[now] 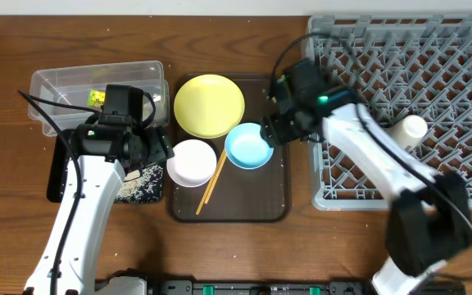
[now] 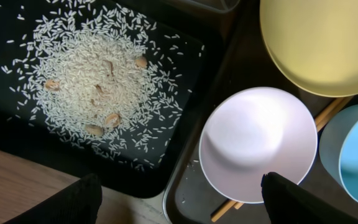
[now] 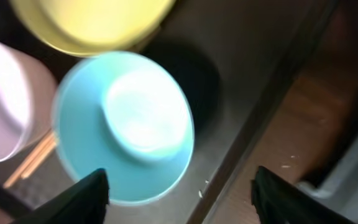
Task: Sort waste into correct bins and load items into the dishwasher rack
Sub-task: 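Reach the right gripper to the light-blue bowl and grasp its rim, then lift the light-blue bowl and lower it into the dish rack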
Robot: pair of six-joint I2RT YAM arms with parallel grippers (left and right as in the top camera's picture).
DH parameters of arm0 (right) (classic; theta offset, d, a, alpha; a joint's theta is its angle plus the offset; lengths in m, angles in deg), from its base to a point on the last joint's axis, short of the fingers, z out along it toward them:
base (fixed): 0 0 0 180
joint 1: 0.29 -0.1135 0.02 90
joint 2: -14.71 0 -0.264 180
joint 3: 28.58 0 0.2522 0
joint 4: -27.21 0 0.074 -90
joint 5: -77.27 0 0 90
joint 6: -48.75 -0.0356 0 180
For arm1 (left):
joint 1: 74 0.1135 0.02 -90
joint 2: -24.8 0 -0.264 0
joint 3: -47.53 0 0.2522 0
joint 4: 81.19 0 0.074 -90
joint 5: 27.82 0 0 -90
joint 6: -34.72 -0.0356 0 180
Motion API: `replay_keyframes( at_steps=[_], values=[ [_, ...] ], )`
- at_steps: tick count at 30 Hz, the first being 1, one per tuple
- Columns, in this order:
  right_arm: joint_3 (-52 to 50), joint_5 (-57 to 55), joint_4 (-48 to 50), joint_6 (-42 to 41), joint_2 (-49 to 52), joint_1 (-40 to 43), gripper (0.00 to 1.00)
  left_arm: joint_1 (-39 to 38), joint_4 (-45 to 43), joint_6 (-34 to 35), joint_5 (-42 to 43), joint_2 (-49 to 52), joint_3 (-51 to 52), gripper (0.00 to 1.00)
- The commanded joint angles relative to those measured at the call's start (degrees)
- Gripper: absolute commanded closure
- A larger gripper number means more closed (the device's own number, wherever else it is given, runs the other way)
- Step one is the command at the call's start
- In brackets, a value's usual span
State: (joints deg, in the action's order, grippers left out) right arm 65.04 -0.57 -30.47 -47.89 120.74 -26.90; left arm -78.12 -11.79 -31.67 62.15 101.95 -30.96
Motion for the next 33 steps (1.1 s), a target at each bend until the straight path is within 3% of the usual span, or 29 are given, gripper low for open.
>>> replay_keyframes(
  at_steps=[1, 6, 9, 15, 19, 25, 33],
  values=[
    [0.7, -2.4, 0.5, -5.5, 4.4, -1.4, 0.37, 0.2, 0.4, 0.7, -1.1, 0.3, 0.2, 0.16],
    [0.7, -2.5, 0.9, -5.6, 9.2, -2.0, 0.65, 0.2, 0.4, 0.7, -1.1, 0.3, 0.2, 0.15],
    [0.8, -2.5, 1.1, -5.6, 9.1, -1.9, 0.90, 0.2, 0.5, 0.7, -1.0, 0.3, 0.2, 0.15],
    [2.7, -4.8, 0.6, -5.5, 3.5, 0.4, 0.99, 0.2, 0.5, 0.7, -1.0, 0.3, 0.2, 0.15],
    [4.3, -8.2, 0.8, -3.7, -3.9, 2.9, 0.99, 0.2, 0.5, 0.7, -1.0, 0.3, 0.2, 0.15],
    [4.6, -25.3, 4.6, -1.8, -13.2, 6.7, 0.99, 0.2, 0.4, 0.7, -1.0, 0.3, 0.2, 0.15],
    [4.6, -45.2, 15.7, 5.2, -13.7, 11.6, 0.99, 0.2, 0.5, 0.7, -1.0, 0.3, 0.2, 0.15]
  ],
)
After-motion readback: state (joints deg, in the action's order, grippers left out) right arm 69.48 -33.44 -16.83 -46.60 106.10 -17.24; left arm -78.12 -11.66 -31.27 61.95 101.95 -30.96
